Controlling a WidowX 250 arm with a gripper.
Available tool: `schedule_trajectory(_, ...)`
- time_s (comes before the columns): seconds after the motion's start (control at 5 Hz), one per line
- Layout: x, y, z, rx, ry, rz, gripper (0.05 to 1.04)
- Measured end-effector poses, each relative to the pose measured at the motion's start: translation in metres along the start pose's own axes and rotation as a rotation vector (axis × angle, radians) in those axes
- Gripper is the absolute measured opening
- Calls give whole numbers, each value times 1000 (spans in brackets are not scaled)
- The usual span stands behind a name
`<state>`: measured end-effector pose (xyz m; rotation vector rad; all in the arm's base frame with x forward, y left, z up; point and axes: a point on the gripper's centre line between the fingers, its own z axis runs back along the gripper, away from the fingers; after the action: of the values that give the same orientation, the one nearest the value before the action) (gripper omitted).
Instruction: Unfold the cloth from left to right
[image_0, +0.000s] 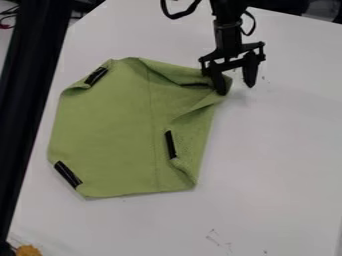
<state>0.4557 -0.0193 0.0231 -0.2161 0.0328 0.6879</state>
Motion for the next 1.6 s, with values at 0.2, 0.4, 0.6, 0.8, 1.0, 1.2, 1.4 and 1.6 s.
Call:
schedule_trajectory(0.2, 5, -18, 16, 16, -33, -54, 1004)
schedule_trajectory(0.4, -8, -41, 30, 38, -65, -126, 1001)
schedule_trajectory(0.6, -17, -39, 33, 79, -60, -136, 1001)
schedule_trajectory(0.8, -29, -35, 57, 79, -55, -159, 1001)
schedule_trajectory(1.0, -41, -13, 72, 110, -24, -158, 1001)
schedule_trajectory(1.2, -51, 24, 84, 140, -1, -145, 1001)
schedule_trajectory(1.4, -62, 66, 95, 148, -8, -181, 1001)
schedule_trajectory(1.6, -62, 106, 102, 172, -20, -138, 1001)
